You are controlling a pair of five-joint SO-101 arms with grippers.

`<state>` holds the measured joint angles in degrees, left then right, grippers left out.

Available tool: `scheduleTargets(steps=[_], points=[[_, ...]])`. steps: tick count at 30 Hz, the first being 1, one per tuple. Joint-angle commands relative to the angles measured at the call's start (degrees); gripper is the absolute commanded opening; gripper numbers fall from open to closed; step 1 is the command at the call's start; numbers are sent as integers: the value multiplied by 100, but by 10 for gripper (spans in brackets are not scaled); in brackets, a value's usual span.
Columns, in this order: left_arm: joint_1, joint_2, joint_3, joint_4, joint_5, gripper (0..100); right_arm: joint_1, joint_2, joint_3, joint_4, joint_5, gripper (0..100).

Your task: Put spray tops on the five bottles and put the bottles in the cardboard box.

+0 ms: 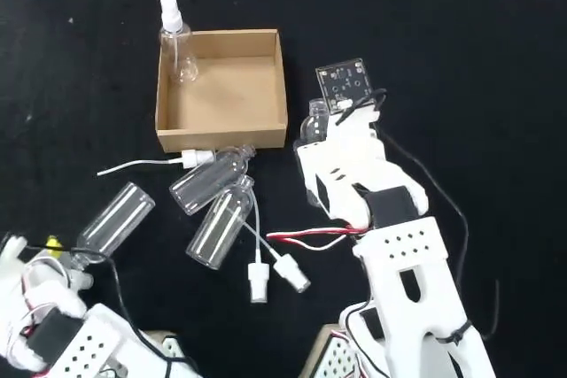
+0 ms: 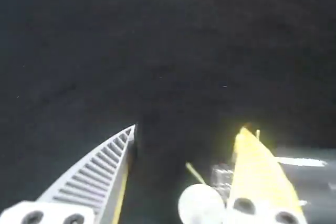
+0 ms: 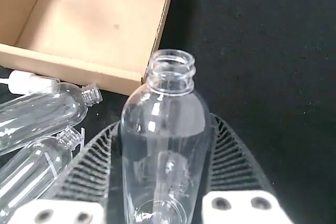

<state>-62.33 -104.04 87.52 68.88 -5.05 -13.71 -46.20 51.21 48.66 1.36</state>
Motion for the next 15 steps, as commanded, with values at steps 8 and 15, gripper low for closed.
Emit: scheduleTargets(steps=[8,15], points=[[-954,-9,-198,-9,-246,297,141,-215,-31,-149,18,95],[-1727,-9,-585,-18,-651,296,141,-215,-31,-149,18,95]])
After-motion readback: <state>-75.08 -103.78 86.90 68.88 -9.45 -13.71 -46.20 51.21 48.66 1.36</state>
